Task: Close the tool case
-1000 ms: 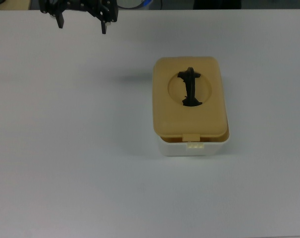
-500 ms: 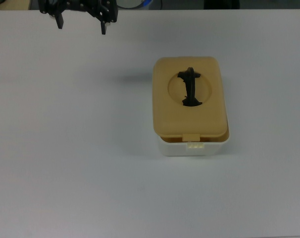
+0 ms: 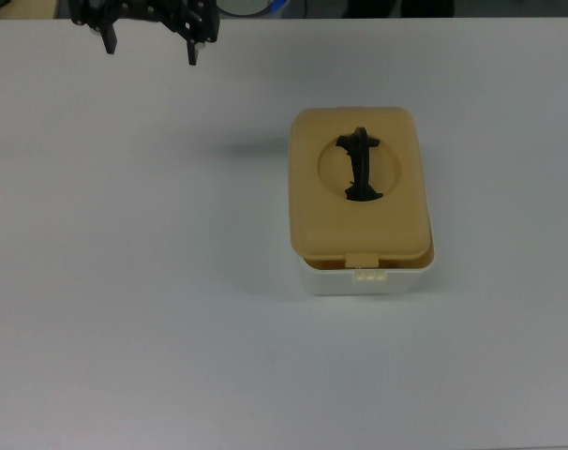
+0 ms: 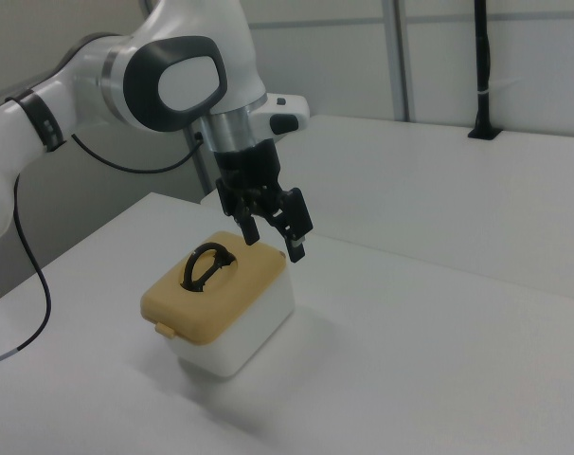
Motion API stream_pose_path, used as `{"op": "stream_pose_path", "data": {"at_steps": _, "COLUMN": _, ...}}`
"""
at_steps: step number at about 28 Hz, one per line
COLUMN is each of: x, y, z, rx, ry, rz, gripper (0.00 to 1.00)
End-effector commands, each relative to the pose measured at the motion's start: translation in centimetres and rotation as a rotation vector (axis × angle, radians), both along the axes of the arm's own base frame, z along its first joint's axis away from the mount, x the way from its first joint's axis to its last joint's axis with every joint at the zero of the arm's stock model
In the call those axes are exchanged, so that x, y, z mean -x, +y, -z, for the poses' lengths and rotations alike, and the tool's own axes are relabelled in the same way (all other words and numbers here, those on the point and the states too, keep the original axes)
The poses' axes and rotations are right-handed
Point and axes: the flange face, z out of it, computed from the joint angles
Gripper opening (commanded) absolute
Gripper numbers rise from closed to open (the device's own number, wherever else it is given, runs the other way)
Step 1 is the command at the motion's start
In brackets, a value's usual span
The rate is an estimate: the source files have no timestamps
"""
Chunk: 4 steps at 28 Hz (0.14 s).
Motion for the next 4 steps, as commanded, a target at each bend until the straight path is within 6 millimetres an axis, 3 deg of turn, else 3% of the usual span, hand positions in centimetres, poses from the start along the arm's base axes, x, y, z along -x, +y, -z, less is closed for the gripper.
{"op": "stream_pose_path", "data": {"at_steps": 1, "x": 0.13, "y": -0.31, "z": -0.25, "rx": -0.018, "ry": -0.021, "rz": -0.013, "gripper": 1.0}}
{"op": "stream_pose_path", "data": {"at_steps": 4, "x": 0.14, "y": -0.49, "z": -0.32, "rx": -0.017, "ry": -0.023, "rz": -0.01, "gripper": 1.0}}
